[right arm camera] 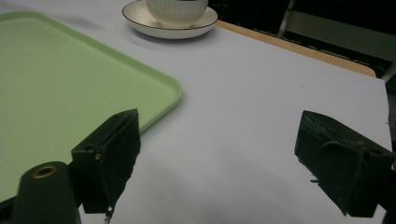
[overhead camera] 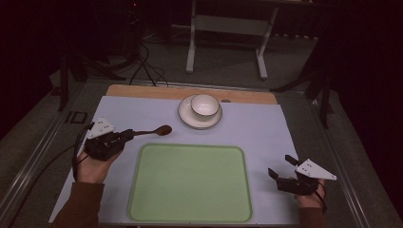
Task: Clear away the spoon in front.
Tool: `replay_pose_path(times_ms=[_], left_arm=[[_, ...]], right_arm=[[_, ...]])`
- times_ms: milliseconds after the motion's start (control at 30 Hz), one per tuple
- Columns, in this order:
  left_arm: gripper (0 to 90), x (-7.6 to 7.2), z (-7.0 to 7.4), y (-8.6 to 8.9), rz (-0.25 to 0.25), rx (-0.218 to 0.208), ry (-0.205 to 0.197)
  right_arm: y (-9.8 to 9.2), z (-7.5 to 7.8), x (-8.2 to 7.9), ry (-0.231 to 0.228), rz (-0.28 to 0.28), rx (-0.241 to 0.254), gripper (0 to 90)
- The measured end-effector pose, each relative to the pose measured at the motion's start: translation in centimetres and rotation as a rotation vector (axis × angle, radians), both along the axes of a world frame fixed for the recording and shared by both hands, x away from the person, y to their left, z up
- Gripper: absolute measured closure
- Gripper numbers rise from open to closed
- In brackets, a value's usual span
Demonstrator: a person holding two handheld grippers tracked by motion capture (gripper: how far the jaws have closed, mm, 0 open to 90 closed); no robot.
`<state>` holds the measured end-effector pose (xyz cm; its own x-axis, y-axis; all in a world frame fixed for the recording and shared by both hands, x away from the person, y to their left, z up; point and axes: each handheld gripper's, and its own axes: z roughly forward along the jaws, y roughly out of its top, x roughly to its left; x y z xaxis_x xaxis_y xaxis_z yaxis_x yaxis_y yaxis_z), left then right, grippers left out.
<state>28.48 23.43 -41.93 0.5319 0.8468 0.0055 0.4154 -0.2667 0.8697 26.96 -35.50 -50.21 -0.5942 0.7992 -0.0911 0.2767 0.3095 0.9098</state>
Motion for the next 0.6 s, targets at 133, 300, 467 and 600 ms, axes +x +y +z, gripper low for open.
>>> replay_pose_path(times_ms=[133,300,467,600], left_arm=[[84.0,-0.9,-0.1,0.4,0.011,0.011,0.011],[84.0,-1.6,-0.7,1.0,0.028,0.022,0.040],[84.0,-2.3,-1.2,1.6,0.046,0.024,0.059],[83.9,-2.9,-1.3,1.9,0.055,0.025,0.078]], right_arm=[[0.0,0.0,0.0,-0.002,0.002,-0.002,14.2],[0.1,0.0,0.0,0.000,0.002,-0.003,14.2],[0.1,0.0,0.0,-0.002,0.003,-0.004,14.2],[0.1,0.0,0.0,0.000,0.002,-0.004,14.2]])
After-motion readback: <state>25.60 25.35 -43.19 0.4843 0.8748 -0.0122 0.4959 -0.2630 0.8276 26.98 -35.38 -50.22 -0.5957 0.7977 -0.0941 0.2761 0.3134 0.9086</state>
